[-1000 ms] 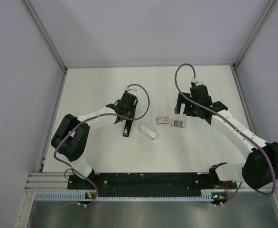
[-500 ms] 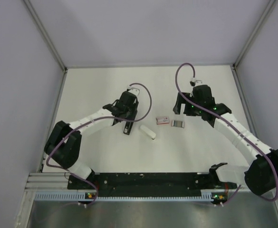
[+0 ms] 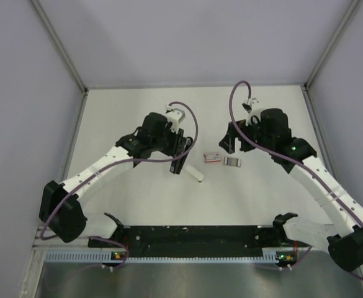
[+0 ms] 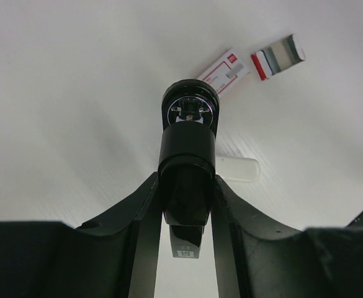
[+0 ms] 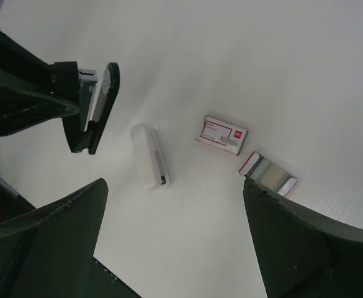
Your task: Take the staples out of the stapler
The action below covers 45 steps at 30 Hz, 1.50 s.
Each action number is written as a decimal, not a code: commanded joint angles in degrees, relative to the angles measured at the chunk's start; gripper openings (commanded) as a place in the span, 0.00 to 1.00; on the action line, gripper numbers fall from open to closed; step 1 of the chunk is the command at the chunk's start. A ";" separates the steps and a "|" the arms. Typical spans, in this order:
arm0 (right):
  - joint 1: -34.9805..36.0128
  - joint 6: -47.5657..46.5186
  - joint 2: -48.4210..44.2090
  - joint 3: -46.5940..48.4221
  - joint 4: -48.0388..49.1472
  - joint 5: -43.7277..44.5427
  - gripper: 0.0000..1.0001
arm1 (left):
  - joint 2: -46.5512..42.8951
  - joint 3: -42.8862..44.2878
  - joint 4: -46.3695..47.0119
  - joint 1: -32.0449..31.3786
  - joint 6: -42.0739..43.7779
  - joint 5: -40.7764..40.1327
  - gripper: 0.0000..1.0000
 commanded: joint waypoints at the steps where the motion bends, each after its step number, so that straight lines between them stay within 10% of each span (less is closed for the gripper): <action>1: 2.84 -5.87 -3.50 3.19 0.25 -5.82 0.89 | -4.69 2.23 1.48 -0.25 2.77 12.43 0.00; 17: 7.94 -14.94 -8.42 4.67 0.95 -29.90 0.79 | -11.64 -0.84 2.44 -0.33 4.88 48.30 0.00; 45: 16.29 -19.86 0.36 8.11 -5.11 -31.93 0.58 | -13.31 -1.20 4.29 -2.35 3.83 54.91 0.00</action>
